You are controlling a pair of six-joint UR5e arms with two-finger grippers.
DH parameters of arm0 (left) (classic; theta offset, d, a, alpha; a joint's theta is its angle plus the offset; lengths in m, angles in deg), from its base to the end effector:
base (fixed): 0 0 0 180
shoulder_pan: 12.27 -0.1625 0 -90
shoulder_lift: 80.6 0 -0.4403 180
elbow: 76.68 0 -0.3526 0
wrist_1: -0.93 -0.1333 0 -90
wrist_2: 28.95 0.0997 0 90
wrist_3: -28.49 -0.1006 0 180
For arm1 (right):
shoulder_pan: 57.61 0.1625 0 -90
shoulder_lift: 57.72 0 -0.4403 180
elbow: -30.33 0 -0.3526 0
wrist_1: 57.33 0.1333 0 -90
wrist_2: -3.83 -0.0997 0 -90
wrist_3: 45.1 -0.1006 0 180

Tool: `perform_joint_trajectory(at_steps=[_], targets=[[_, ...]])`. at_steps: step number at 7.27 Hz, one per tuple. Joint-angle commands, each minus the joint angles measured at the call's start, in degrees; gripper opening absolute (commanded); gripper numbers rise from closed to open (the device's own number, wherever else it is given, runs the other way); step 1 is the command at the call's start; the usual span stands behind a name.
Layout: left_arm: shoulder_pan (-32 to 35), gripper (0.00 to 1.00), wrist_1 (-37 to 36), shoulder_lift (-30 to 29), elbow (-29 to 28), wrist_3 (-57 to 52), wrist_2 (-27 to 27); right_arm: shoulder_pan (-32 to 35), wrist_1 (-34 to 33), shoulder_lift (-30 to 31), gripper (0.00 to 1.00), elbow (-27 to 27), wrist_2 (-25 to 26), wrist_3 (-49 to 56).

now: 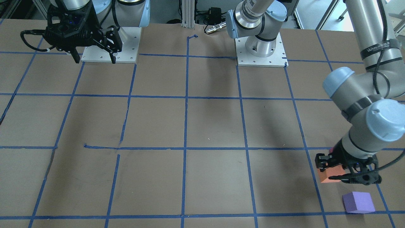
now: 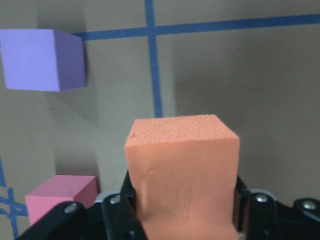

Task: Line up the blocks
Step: 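Carry the orange cube with the left gripper toward the purple and pink cubes, then lower the orange cube between the purple and pink cubes with the left gripper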

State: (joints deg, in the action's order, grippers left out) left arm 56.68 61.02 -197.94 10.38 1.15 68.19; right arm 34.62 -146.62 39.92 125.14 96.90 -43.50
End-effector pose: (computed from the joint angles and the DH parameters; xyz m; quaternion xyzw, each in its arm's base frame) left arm 0.1143 -0.6334 0.3182 0.0517 0.9956 -0.0183 0.0764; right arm 0.1433 -0.3917 0.5196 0.0329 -0.9989 0.0186 0.0267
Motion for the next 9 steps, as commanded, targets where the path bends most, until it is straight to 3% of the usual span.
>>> perform_joint_trajectory(at_steps=[1,3,5,9], targets=[[-6.25,0.0,-0.15,-2.79,-1.88,-8.06,-5.08,-0.03,0.17,0.01,1.0,-0.06,-0.17,0.24],[-7.96,0.0,-0.49,-4.47,-4.26,-13.43,-5.73,-0.03,0.6,0.1,1.0,0.03,-3.68,0.16],[-7.96,0.0,-0.67,-5.78,-4.45,-13.18,-8.8,-0.03,0.61,0.01,1.0,0.29,-2.9,0.07],[-7.96,0.0,-0.85,-7.37,-4.71,-11.78,-8.81,-0.03,0.61,-0.08,1.0,0.47,-2.72,0.07]])
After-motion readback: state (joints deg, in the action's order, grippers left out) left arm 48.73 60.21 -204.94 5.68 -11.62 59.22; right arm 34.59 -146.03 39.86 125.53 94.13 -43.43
